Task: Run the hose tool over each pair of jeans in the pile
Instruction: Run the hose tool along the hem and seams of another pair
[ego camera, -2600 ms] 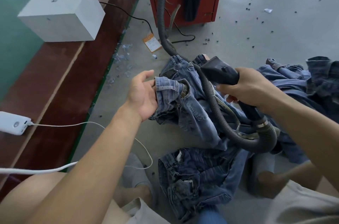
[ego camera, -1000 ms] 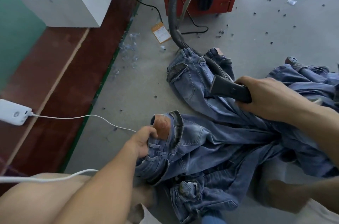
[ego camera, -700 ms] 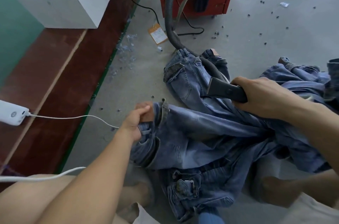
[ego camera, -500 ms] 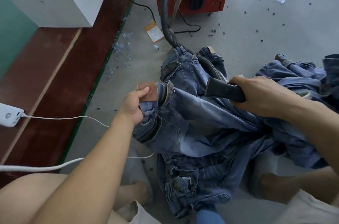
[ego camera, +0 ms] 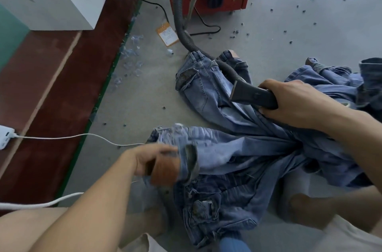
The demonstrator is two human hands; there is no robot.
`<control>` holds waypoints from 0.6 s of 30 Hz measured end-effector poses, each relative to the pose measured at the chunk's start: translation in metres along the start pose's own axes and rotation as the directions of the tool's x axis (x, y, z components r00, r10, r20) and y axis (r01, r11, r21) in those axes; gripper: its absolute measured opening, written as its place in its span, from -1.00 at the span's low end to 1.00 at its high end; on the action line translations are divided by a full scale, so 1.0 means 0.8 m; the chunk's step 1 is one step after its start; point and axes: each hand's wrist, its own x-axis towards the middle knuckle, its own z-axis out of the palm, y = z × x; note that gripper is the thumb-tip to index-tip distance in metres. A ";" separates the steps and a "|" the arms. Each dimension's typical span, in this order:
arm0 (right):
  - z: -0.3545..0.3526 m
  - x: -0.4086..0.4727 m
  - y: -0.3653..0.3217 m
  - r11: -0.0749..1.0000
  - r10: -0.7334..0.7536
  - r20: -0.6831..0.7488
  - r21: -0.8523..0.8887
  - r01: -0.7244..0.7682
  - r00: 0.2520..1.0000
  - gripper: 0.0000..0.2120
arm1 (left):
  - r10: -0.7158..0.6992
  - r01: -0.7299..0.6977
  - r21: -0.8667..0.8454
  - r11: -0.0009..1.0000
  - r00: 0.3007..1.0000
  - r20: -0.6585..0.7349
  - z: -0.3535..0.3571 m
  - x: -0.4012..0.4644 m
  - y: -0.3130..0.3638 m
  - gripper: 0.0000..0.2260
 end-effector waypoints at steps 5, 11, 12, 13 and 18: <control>0.006 0.002 -0.001 1.000 -0.016 0.015 -0.017 0.016 1.000 -0.75 | -0.096 0.178 0.668 0.723 0.983 -0.158 0.020 0.029 -0.050 -0.69; 0.010 0.006 -0.003 0.999 -0.036 0.022 -0.021 0.036 0.999 -0.74 | -0.023 0.045 0.560 0.827 0.999 -0.046 0.014 0.025 -0.049 -0.59; 0.010 0.006 -0.004 0.999 -0.035 0.020 -0.022 0.035 0.999 -0.74 | -0.002 0.019 0.538 0.843 0.999 -0.032 0.013 0.025 -0.050 -0.60; 0.010 0.006 -0.004 0.999 -0.034 0.021 -0.021 0.035 0.999 -0.74 | 0.018 -0.004 0.510 0.860 1.000 -0.022 0.012 0.025 -0.050 -0.61; 0.010 0.006 -0.002 1.000 -0.025 0.034 -0.017 0.026 0.999 -0.73 | 0.223 -0.227 0.004 0.974 0.950 -0.219 0.003 0.020 -0.047 -0.65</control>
